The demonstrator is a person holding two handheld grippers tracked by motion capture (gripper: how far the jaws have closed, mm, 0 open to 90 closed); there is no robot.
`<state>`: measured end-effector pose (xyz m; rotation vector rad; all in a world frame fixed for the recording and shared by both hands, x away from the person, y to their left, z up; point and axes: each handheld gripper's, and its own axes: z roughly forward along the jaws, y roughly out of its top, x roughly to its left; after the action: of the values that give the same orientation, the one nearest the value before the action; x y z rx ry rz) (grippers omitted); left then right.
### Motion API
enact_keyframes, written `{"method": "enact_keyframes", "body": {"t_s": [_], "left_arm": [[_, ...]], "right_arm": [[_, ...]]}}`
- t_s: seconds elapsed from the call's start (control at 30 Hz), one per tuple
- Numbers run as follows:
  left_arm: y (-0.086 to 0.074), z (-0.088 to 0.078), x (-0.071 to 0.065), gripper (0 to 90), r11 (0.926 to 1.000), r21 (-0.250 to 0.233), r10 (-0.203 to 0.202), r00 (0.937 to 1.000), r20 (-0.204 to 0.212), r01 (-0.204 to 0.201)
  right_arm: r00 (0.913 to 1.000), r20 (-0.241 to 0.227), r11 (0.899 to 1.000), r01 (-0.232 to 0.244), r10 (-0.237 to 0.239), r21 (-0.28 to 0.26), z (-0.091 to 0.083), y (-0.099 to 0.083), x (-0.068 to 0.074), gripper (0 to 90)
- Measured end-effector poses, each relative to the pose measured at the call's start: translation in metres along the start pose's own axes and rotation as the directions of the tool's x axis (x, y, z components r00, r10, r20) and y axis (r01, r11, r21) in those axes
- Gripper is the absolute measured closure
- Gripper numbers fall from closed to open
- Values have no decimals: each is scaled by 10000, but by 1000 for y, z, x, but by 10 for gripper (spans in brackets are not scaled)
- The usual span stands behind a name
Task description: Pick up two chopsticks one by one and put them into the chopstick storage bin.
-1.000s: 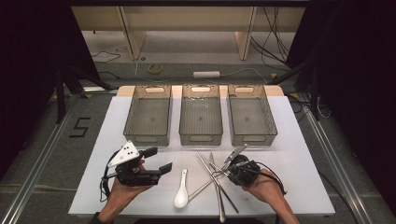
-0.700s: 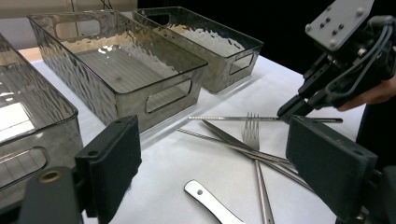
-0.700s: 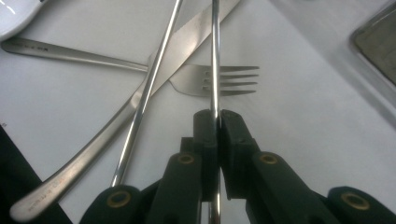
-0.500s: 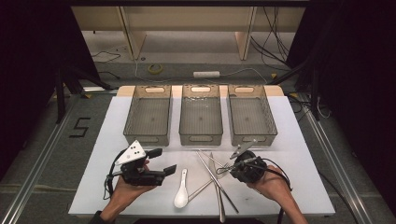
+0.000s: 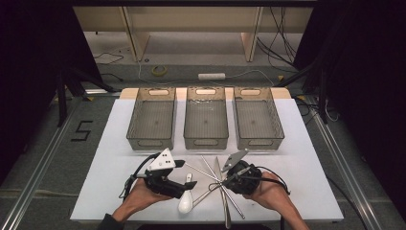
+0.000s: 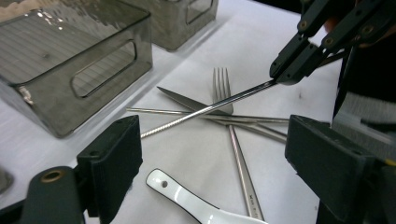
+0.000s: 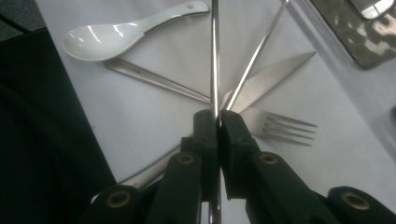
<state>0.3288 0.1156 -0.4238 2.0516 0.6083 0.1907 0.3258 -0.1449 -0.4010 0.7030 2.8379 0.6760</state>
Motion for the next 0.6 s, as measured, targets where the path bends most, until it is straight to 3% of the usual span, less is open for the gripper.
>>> {"method": "enact_keyframes", "body": {"t_s": [0.13, 0.3, 0.6], "left_arm": [[3, 7, -1, 204, 9983, 503, 266, 9993, 278, -280], [3, 15, -4, 218, 9910, 1122, 666, 9962, 554, -725], [2, 25, -11, 311, 9656, 2020, 1505, 9853, 807, -1640]], "right_arm": [[9992, -104, 9993, 384, -384, -10, -1, 4, 6, 864], [9975, -215, 9977, 671, -670, 28, 1, 7, 12, 864], [9924, -486, 9933, 1142, -1134, 156, 2, 11, 22, 864]]}}
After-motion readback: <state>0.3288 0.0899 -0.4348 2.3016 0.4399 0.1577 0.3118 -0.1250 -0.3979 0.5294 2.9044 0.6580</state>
